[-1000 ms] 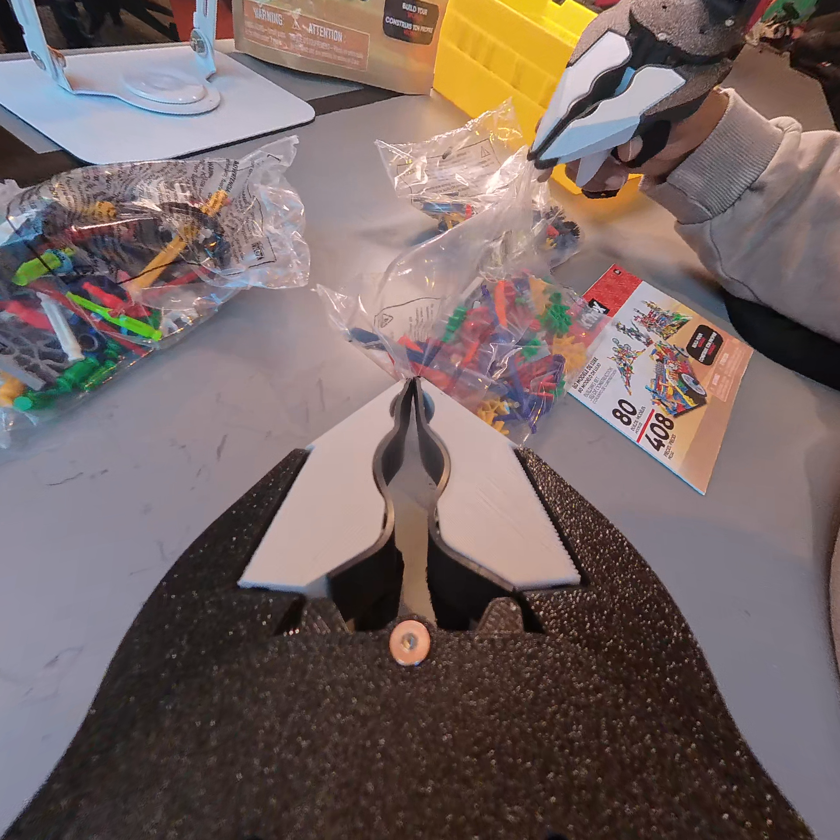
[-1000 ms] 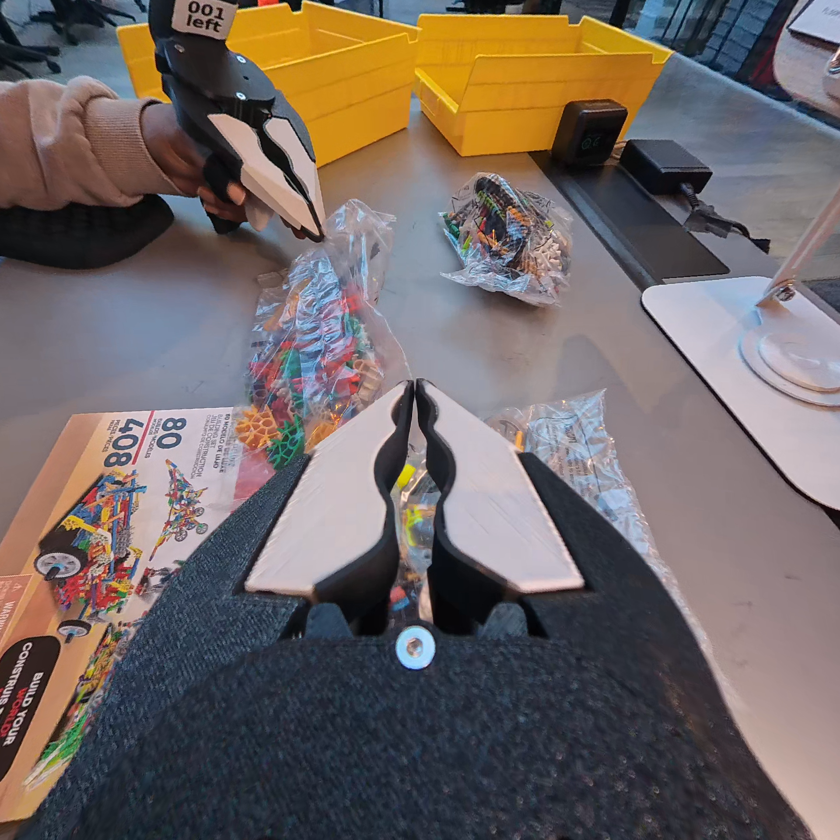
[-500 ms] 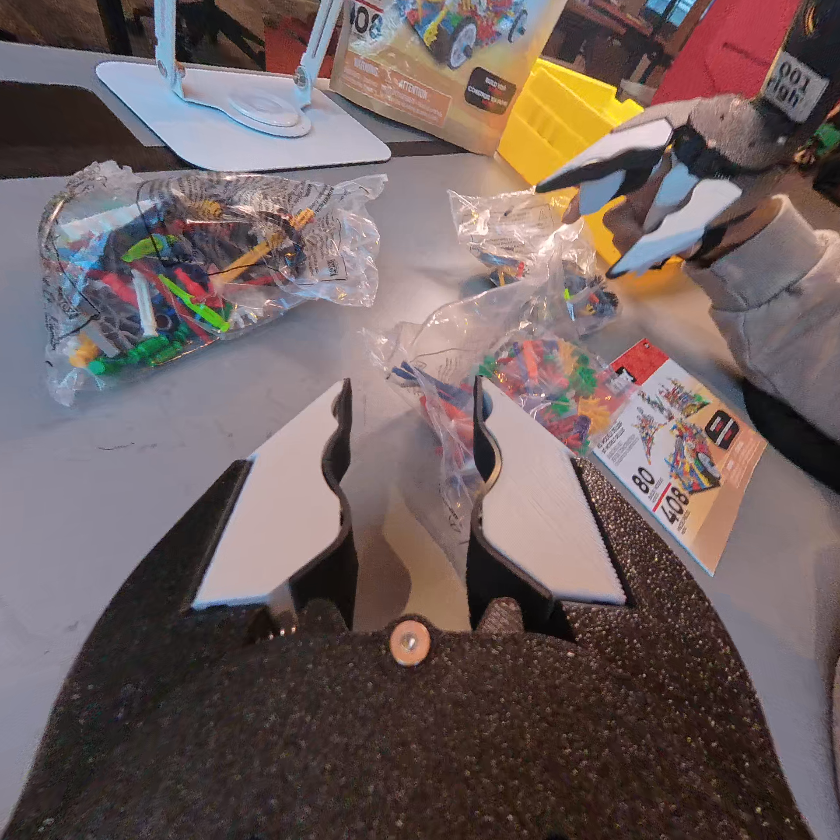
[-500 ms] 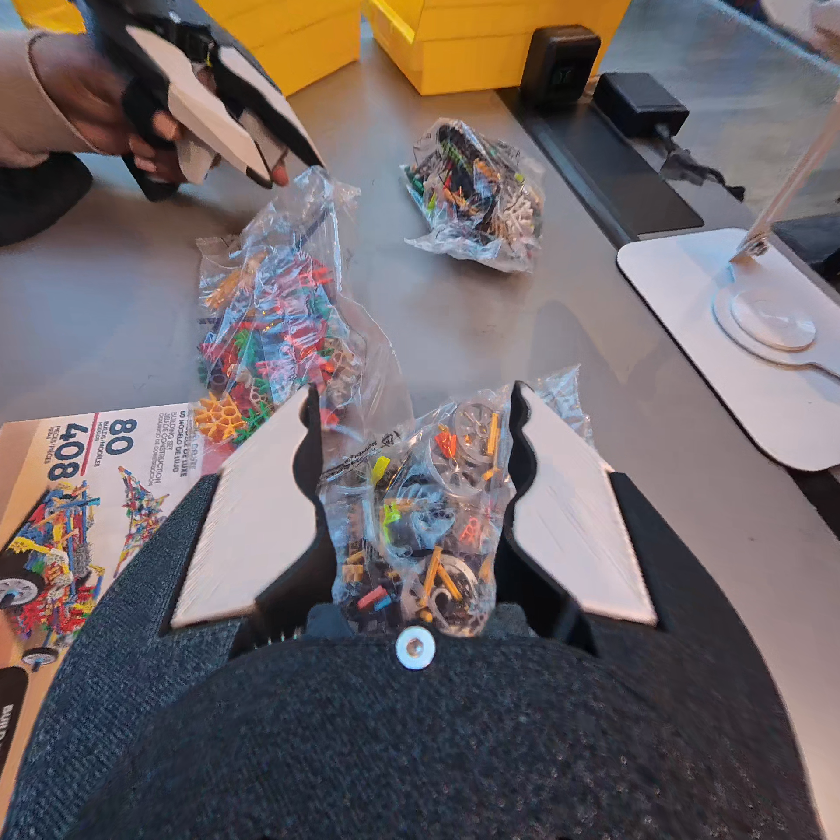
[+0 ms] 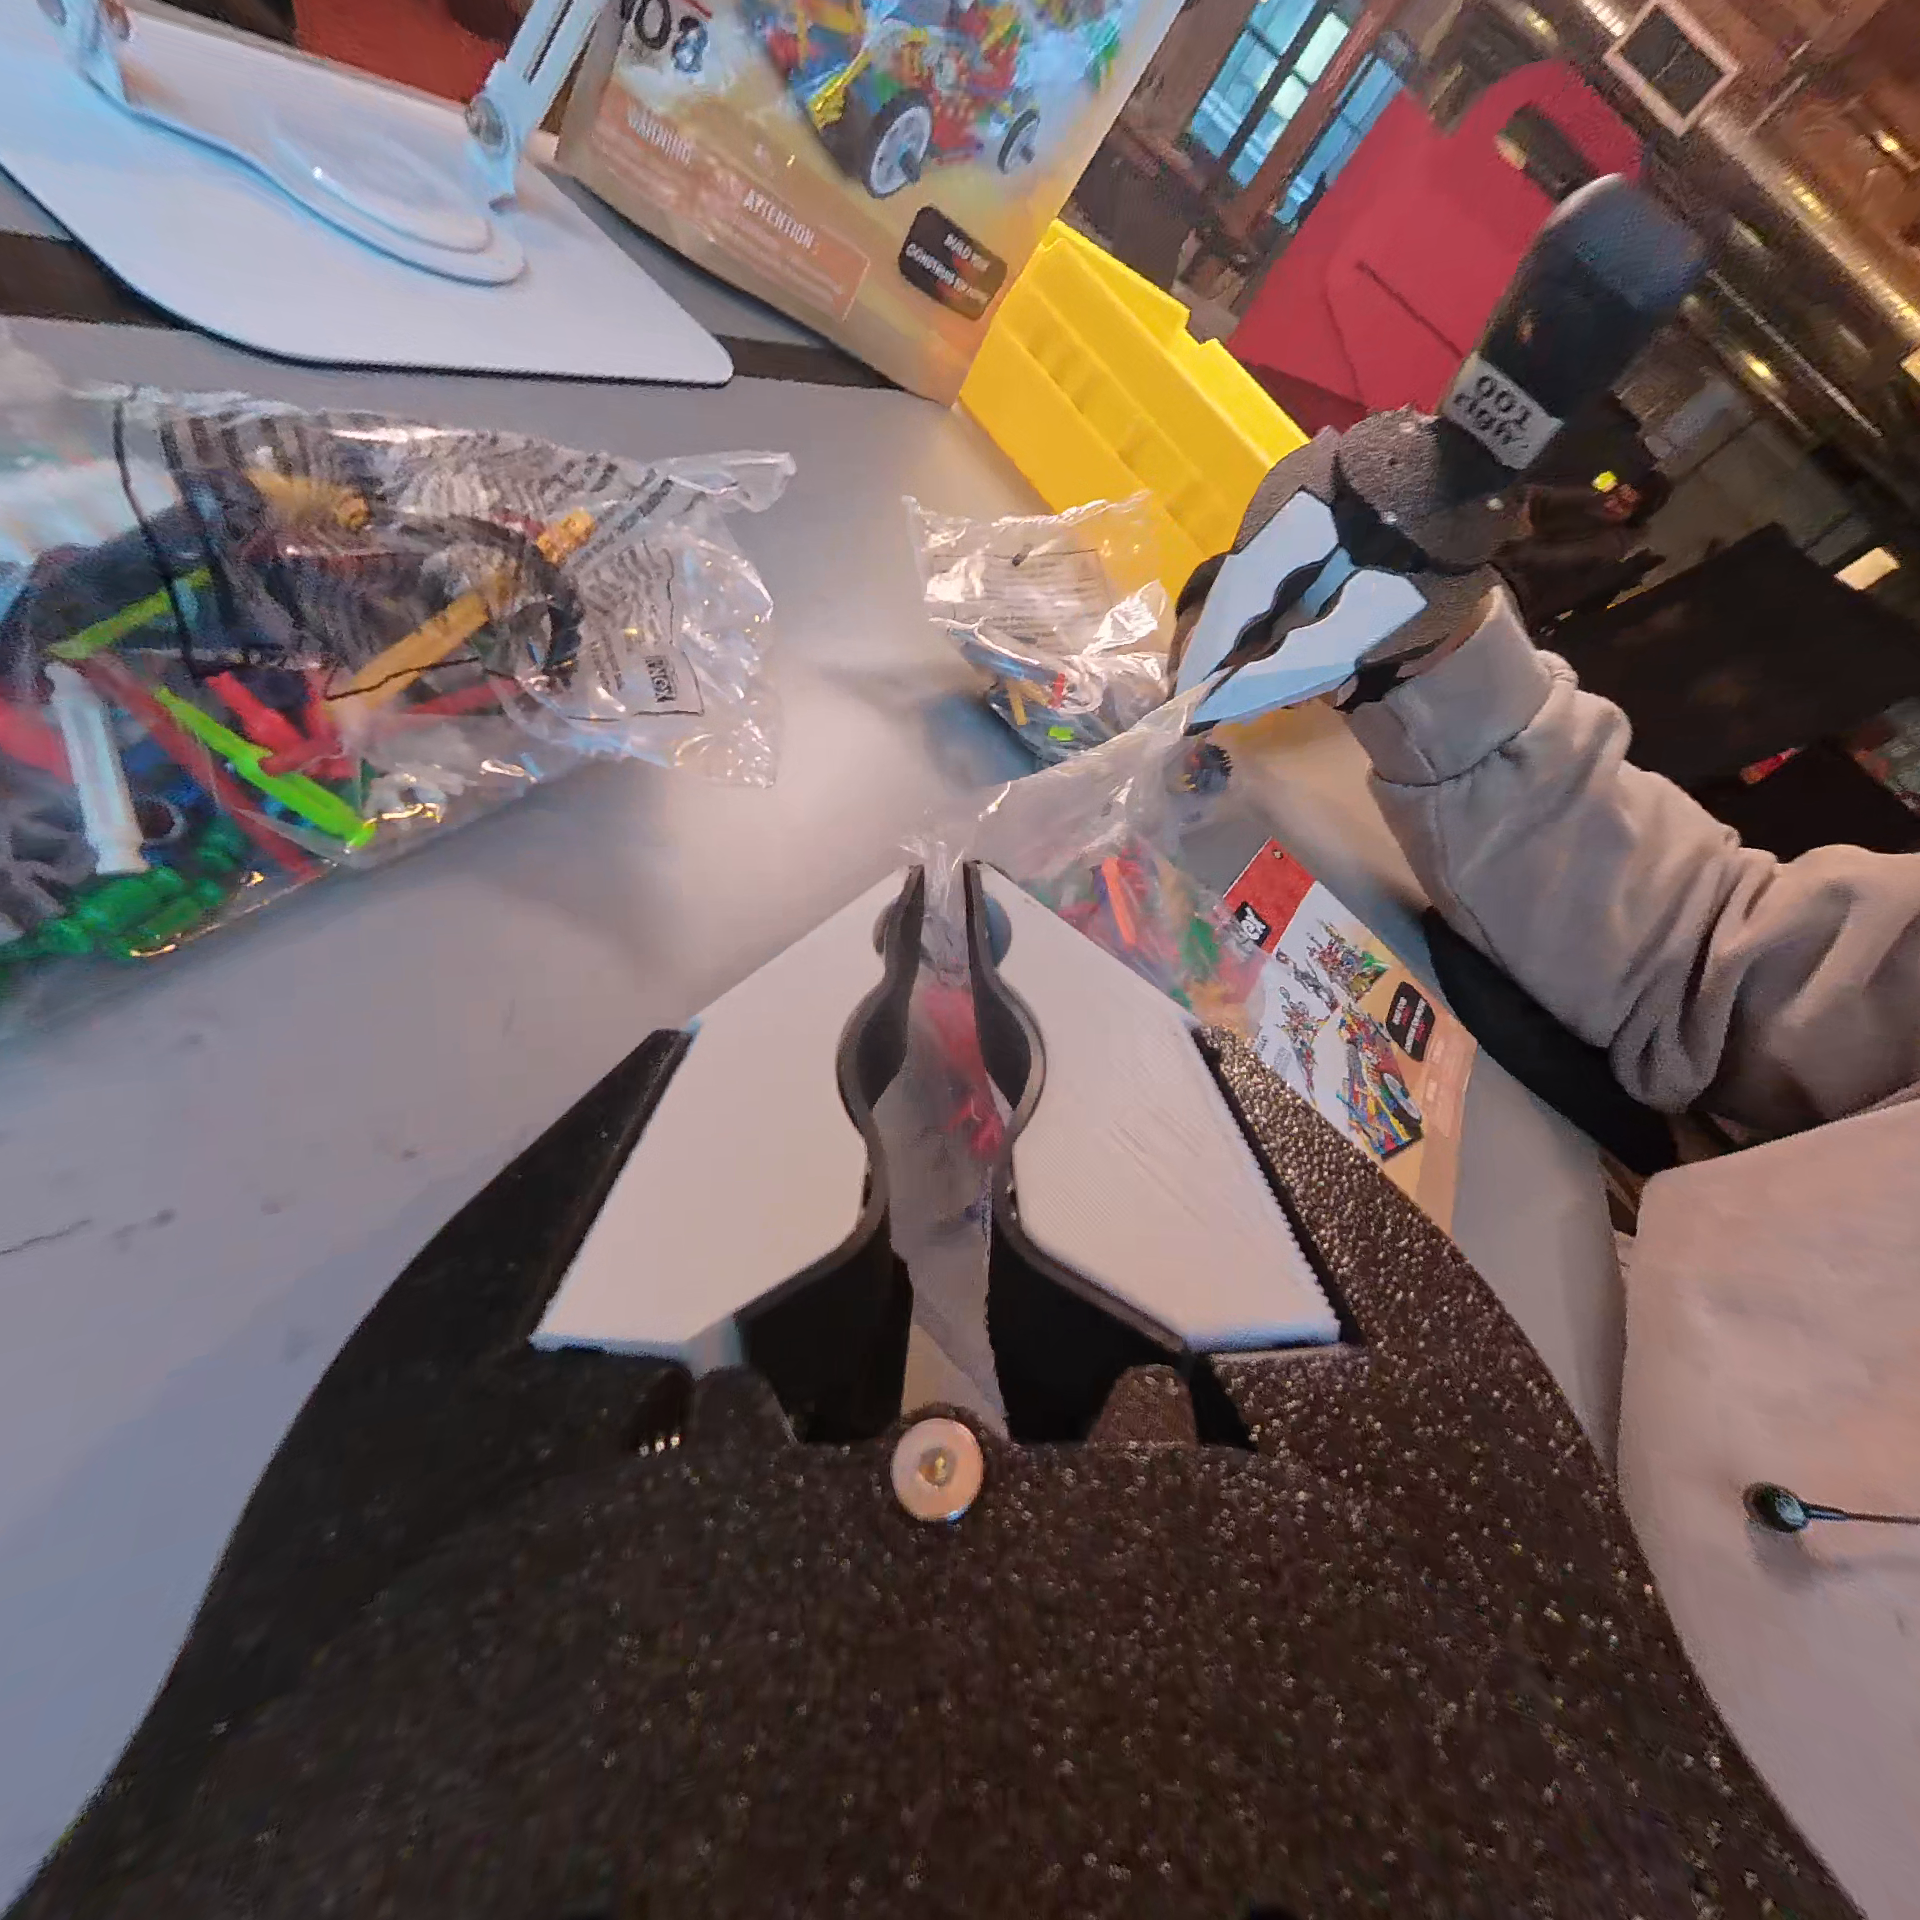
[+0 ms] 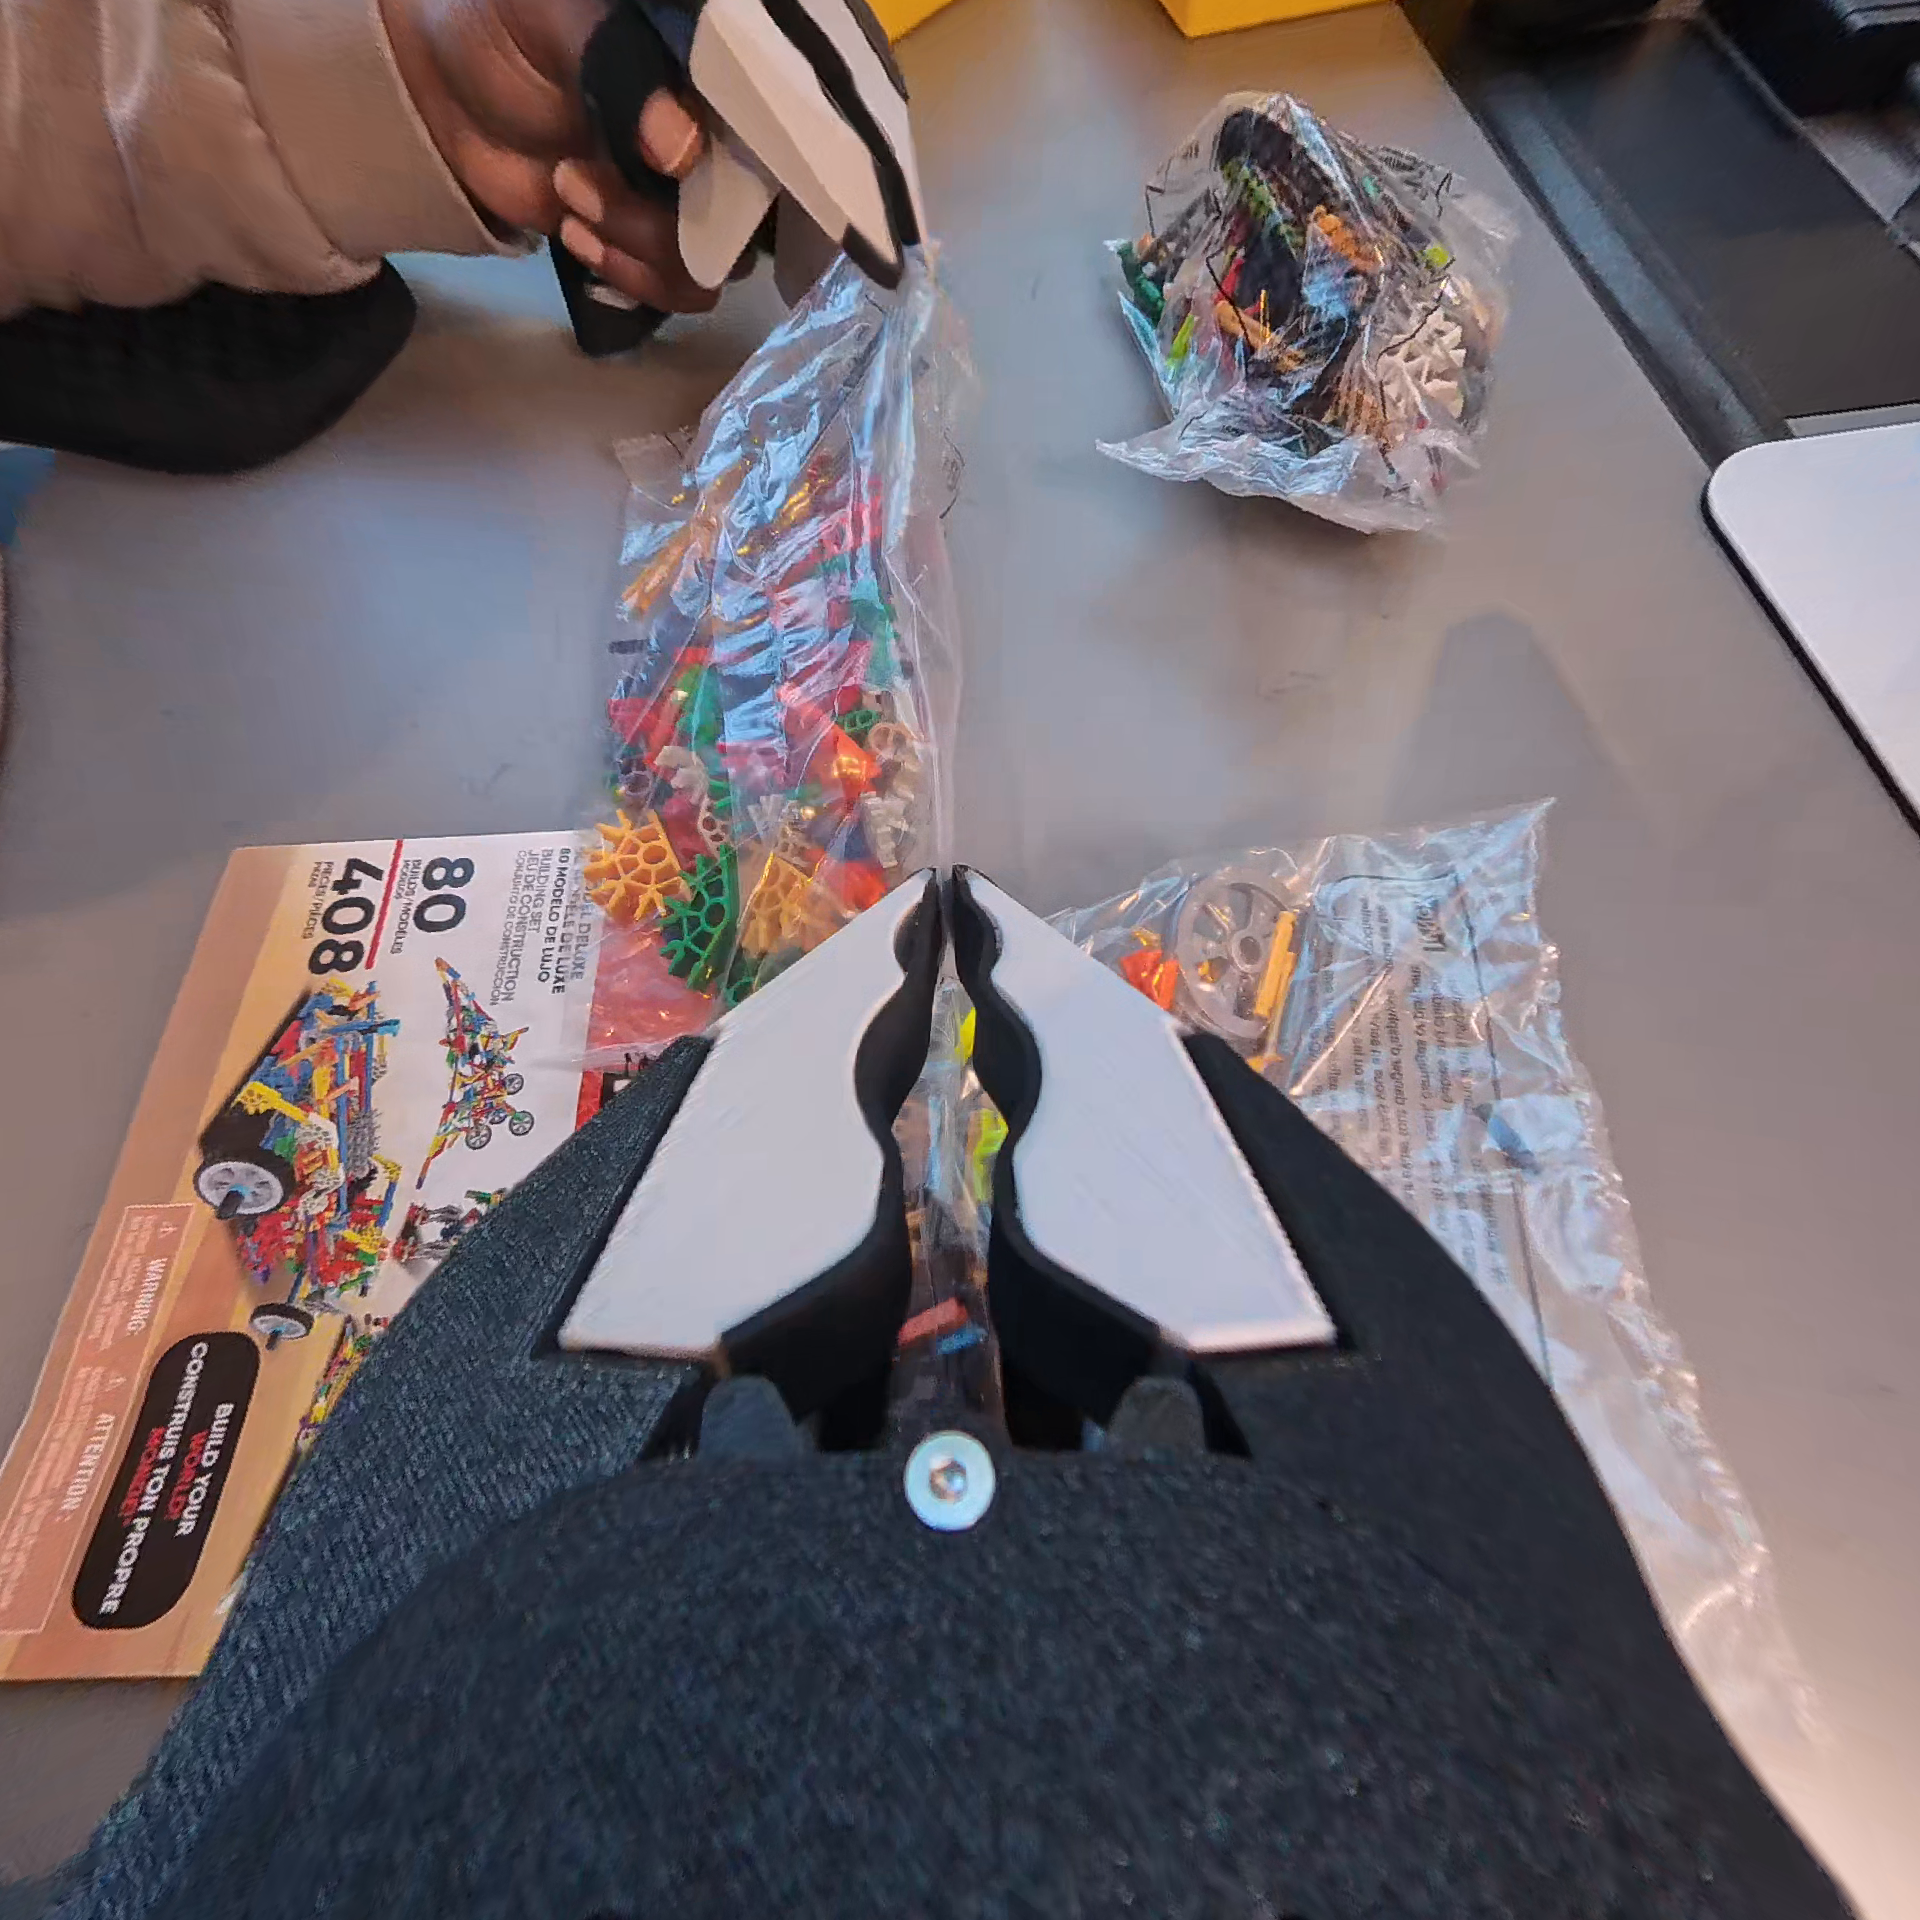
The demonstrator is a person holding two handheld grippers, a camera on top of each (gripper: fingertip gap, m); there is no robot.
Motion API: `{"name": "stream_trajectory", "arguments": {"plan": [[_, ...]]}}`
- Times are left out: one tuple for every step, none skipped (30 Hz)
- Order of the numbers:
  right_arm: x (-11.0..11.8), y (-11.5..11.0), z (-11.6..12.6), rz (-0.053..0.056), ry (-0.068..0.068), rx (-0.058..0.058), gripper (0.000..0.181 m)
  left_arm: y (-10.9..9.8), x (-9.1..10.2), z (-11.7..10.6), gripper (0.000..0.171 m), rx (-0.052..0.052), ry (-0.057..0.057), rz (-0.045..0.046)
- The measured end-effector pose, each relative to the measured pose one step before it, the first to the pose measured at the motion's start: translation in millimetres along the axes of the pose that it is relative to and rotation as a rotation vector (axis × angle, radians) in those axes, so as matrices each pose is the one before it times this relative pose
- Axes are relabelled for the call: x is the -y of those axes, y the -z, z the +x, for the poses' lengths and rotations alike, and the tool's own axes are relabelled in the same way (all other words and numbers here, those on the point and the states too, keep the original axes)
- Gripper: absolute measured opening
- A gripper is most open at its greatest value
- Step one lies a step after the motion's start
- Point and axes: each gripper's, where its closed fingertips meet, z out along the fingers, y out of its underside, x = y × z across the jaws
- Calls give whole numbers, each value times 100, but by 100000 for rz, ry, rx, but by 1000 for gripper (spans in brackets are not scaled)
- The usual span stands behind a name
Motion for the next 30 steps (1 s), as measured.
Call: {"name": "stream_trajectory", "arguments": {"plan": [[85, 180, -107, 1868, -739, 1301, 0, 271, 128, 284, 4, -1336, -1267, 1433], [97, 177, -224, 1636, -708, 1925, 0, 263, 92, 232, 2, -910, -1287, 1270], [94, 169, -182, 1378, -462, 1586, 0, 255, 69, 198, 1, -720, -1172, 1019], [105, 166, -106, 1217, -125, 1023, 0, 250, 62, 166, 0, -483, -1064, 859], [72, 165, -104, 948, -71, 1080, 0, 225, 68, 77, 0, 200, -1062, 744], [42, 139, -12, 824, 58, 481, 0, 202, -6, 1, 0, 698, -1132, 164], [41, 106, 81, 942, 117, -176, 0, 151, -77, -36, 0, 1008, -1076, -410], [82, 58, -112, 1195, -208, 913, 0, 87, -133, -42, 0, 1039, -760, -528], [101, 23, -30, 1091, -180, 170, 0, 38, -115, 10, 0, 638, -351, -341], [64, 14, 77, 666, 677, -735, 0, -7, -158, -16, 0, 627, -185, -480], [41, 6, 20, 390, 484, -405, 0, -19, -205, -111, 0, 1117, -522, -822], [162, 32, 82, 980, 207, -686, 0, -24, -199, -149, 0, 1474, -1057, -797], [224, 54, 190, 1347, 485, -1443, 0, -14, -110, -91, 0, 1183, -993, -476], [230, 107, 244, 1329, 746, -1900, 0, 35, -12, -113, 0, 1122, -556, -172], [217, 173, 255, 1155, 399, -2105, 0, 83, 27, -151, 0, 1123, -319, -38], [221, 201, 99, 831, -853, -803, 3, 103, -13, -135, 0, 797, -204, -269], [332, 241, 189, 1145, -1239, -1057, 15, 109, -81, -218, 0, 1154, -264, -456], [445, 224, 337, 1680, -994, -2081, 35, 95, -100, -257, 0, 1483, -516, -357], [367, 186, 435, 1075, -928, -2627, 57, 96, -94, -172, 0, 884, -377, -232], [354, 120, 481, 1032, -8, -3078, 76, 66, -54, -141, 0, 854, -213, -108], [452, 165, 493, 2078, 1170, -3578, 85, 48, -35, -187, 0, 1350, -277, -97], [485, 179, 399, 2370, 760, -3076, 92, 27, -21, -203, 0, 1627, -286, -146], [354, 180, 411, 1383, 251, -2891, 94, 17, -3, -240, 0, 2010, -511, -116], [390, 273, 550, 1698, 1185, -3927, 91, 40, -14, -311, 0, 2642, -1004, -291], [386, 348, 628, 1652, 680, -4166, 82, 73, -37, -369, 0, 3167, -1524, -560], [251, 375, 849, 610, -379, -5032, 73, 114, -37, -385, 0, 3216, -1684, -656], [192, 446, 1019, 245, 141, -6020, 63, 144, -18, -419, 0, 3176, -1304, -589], [180, 444, 655, 295, 413, -3883, 56, 189, -16, -558, 0, 3893, -813, -503], [-16, 400, 446, -1353, -745, -2405, 54, 223, -31, -747, 0, 5264, -956, -511], [-198, 362, 475, -2791, -814, -2570, 54, 256, 46, -879, 0, 6559, -1987, -137]]}}
